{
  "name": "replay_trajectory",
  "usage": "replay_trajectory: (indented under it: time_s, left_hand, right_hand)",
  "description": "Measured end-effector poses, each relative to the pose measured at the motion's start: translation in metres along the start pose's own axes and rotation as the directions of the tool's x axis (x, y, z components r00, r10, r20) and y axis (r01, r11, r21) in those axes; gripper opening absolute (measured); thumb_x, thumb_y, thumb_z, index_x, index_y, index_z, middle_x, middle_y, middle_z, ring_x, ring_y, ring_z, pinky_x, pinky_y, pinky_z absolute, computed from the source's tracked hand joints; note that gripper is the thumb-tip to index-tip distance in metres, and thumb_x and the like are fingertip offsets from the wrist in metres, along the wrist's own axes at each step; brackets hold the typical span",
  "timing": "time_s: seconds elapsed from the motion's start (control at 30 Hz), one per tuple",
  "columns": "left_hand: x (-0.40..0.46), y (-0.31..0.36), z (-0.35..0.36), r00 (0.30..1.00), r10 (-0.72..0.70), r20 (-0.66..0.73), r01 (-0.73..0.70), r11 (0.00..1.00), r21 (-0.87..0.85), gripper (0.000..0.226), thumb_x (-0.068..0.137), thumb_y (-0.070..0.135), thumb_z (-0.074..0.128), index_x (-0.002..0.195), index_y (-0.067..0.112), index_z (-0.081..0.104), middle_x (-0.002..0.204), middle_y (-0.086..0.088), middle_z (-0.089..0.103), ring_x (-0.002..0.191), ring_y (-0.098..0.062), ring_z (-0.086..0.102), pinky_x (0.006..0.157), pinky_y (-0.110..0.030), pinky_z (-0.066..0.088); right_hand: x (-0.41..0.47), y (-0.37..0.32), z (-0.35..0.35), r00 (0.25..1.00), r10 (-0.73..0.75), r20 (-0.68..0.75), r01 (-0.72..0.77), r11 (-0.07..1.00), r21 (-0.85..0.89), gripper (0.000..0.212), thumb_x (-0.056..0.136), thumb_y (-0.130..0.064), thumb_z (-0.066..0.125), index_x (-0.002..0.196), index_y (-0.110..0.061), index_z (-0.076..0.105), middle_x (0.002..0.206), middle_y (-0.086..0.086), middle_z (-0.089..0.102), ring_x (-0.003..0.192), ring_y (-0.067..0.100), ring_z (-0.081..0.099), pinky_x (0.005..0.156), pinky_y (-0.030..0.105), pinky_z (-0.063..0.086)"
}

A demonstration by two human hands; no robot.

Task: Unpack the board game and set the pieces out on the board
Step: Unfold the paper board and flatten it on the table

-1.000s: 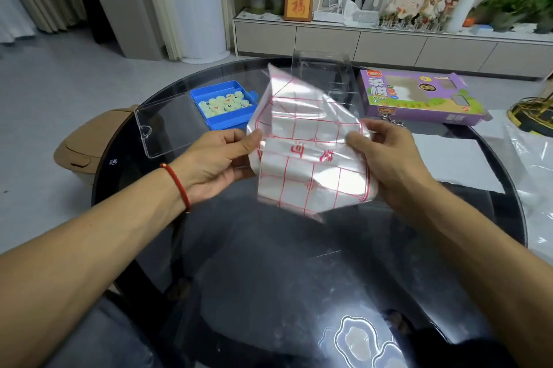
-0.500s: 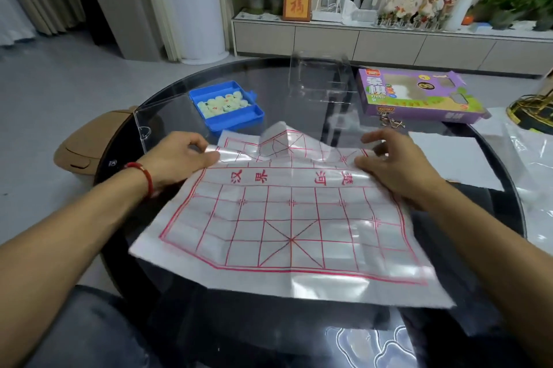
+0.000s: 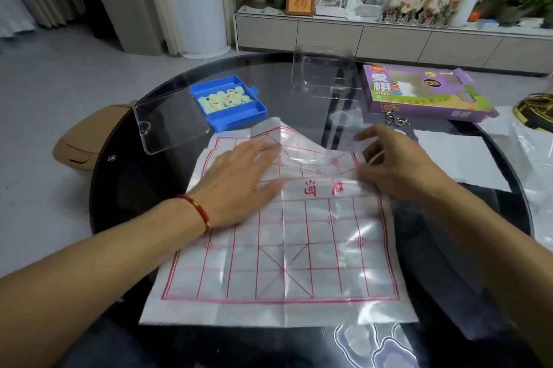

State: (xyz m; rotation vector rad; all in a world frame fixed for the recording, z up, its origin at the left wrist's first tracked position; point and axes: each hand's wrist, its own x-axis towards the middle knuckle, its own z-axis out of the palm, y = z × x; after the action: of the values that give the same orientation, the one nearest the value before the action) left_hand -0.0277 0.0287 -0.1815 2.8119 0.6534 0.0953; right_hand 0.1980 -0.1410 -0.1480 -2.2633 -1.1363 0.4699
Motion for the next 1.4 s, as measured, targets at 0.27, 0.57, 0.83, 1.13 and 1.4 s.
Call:
replay_trajectory:
  time_s: [0.27, 0.57, 0.83, 1.13, 1.4]
  left_hand:
    - [0.009, -0.002, 0.035, 0.987, -0.063, 0.148, 0.034, 0.981, 0.192, 0.08, 0.094, 0.074, 0.016, 0.149, 0.041, -0.032, 0.166, 0.003, -0.021, 0.153, -0.025, -0.016, 0.121, -0.06, -0.005]
    - [0.009, -0.003, 0.041, 0.984, -0.082, 0.159, 0.043, 0.971, 0.234, 0.086, 0.086, 0.08, 0.004, 0.149, 0.036, -0.034, 0.163, 0.003, -0.028, 0.151, -0.027, -0.021, 0.12, -0.061, -0.007]
    - [0.009, -0.006, 0.044, 0.992, -0.077, 0.104, 0.057, 0.98, 0.188, 0.091, 0.082, 0.082, 0.001, 0.151, 0.032, -0.031, 0.165, 0.005, -0.024, 0.153, -0.024, -0.018, 0.12, -0.062, -0.006]
    - [0.013, -0.007, 0.038, 0.971, -0.115, 0.207, 0.061, 0.966, 0.251, 0.085, 0.088, 0.079, 0.009, 0.152, 0.038, -0.026, 0.162, 0.001, -0.032, 0.149, -0.027, -0.027, 0.117, -0.064, -0.01]
    - [0.016, -0.008, 0.041, 0.981, -0.096, 0.17, 0.049, 0.964, 0.26, 0.087, 0.081, 0.084, 0.001, 0.151, 0.041, -0.027, 0.163, 0.001, -0.03, 0.15, -0.026, -0.026, 0.118, -0.064, -0.008]
  right_hand:
    - [-0.004, 0.001, -0.001, 0.998, -0.064, -0.006, 0.063, 0.937, 0.344, 0.05, 0.092, -0.004, 0.066, 0.131, -0.035, 0.056, 0.123, 0.002, 0.061, 0.1, 0.021, 0.067, 0.071, 0.029, 0.058]
    - [0.01, 0.015, 0.019, 0.985, 0.168, -0.043, -0.136, 0.9, 0.414, 0.026, 0.095, -0.022, 0.069, 0.121, -0.025, 0.069, 0.112, 0.001, 0.072, 0.089, 0.011, 0.071, 0.07, 0.024, 0.059]
    - [0.01, 0.005, 0.009, 0.985, -0.051, -0.163, 0.134, 0.823, 0.552, 0.049, 0.094, 0.001, 0.061, 0.129, -0.034, 0.065, 0.127, -0.014, 0.064, 0.098, 0.01, 0.073, 0.073, 0.028, 0.063]
    - [0.014, 0.014, 0.024, 0.964, -0.188, -0.19, 0.088, 0.894, -0.44, 0.06, 0.094, -0.029, 0.067, 0.149, -0.024, 0.043, 0.159, 0.011, 0.034, 0.136, 0.034, 0.045, 0.106, 0.048, 0.045]
    - [0.003, 0.008, 0.079, 0.894, -0.255, 0.369, 0.421, 0.76, -0.494, 0.081, 0.092, -0.078, 0.005, 0.159, -0.037, -0.014, 0.166, -0.003, -0.026, 0.152, 0.021, -0.027, 0.125, 0.051, -0.011]
